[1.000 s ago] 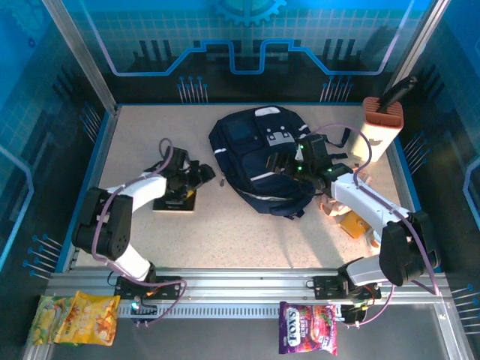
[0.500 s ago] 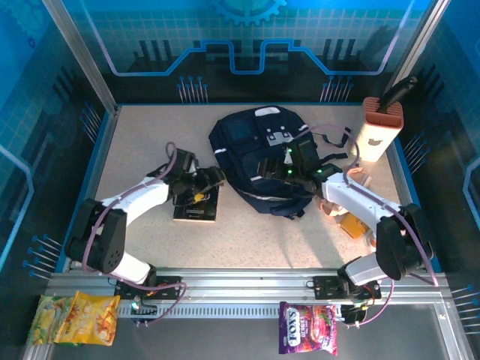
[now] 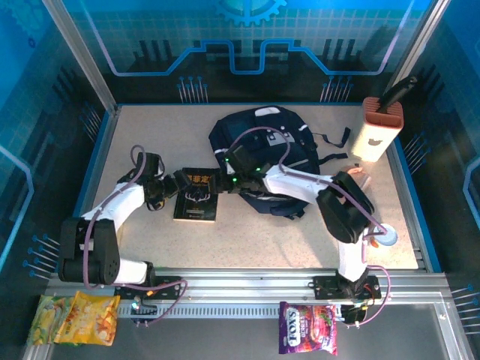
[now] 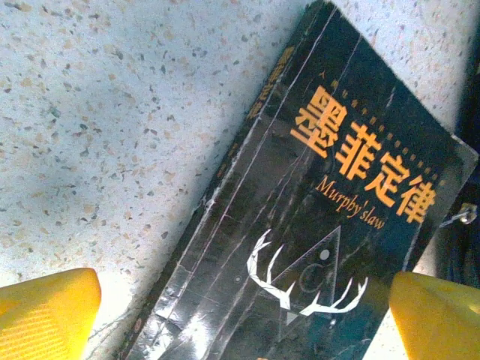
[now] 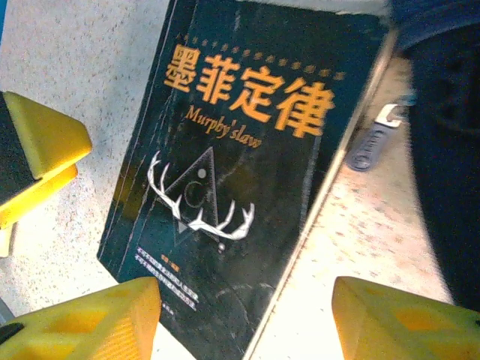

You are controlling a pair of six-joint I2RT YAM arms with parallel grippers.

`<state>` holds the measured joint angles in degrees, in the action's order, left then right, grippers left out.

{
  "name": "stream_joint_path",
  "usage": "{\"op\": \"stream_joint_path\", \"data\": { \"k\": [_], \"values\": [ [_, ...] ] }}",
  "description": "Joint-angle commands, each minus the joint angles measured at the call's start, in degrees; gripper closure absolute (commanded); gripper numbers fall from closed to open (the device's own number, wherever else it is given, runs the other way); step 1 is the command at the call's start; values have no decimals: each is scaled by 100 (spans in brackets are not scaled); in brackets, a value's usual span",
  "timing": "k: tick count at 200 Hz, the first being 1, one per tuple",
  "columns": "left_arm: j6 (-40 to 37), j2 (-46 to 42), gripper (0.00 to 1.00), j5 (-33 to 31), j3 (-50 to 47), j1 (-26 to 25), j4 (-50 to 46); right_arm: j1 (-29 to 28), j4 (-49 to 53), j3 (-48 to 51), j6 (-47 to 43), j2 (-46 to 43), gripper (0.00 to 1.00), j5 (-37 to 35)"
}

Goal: Pack the student bag
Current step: Pick up the book at the center of the table.

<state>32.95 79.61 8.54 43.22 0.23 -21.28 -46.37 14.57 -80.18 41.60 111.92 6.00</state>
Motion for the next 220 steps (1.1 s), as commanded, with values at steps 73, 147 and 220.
{"op": "stream_joint_path", "data": {
  "k": [73, 147, 220],
  "values": [
    [-210, 551, 8, 680, -154, 47, 200, -127, 333, -795, -34, 1145, 50, 764],
    [152, 523, 15, 1675, -437, 30, 486, -64, 662, -706, -32, 1359, 49, 554],
    [739, -909, 29, 2886, -725, 34, 695, -48, 679, -686, 23, 1429, 49, 524]
  ]
}}
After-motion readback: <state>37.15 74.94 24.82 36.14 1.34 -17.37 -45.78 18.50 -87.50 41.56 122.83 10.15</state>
